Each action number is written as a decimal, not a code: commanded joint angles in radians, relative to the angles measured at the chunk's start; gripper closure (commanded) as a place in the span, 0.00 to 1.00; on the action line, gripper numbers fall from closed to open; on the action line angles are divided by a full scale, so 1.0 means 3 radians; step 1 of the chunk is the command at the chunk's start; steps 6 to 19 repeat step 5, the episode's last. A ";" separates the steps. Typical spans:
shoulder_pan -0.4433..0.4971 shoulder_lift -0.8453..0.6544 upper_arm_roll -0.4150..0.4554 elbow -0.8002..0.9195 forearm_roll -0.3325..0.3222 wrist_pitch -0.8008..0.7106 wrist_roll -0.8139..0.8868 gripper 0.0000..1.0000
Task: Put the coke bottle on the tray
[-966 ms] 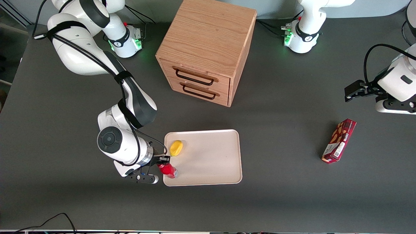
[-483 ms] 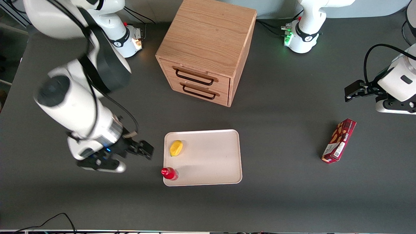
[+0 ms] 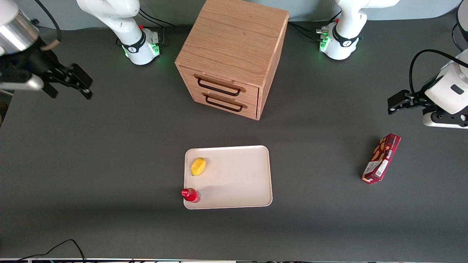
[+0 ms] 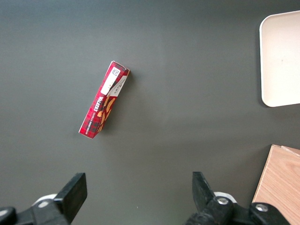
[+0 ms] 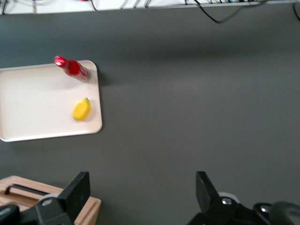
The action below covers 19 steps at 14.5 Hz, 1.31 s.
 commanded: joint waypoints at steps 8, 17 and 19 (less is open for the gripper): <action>-0.0284 0.0016 -0.0025 0.0008 0.0393 -0.0034 -0.0087 0.00; -0.0284 0.0016 -0.0025 0.0008 0.0393 -0.0034 -0.0087 0.00; -0.0284 0.0016 -0.0025 0.0008 0.0393 -0.0034 -0.0087 0.00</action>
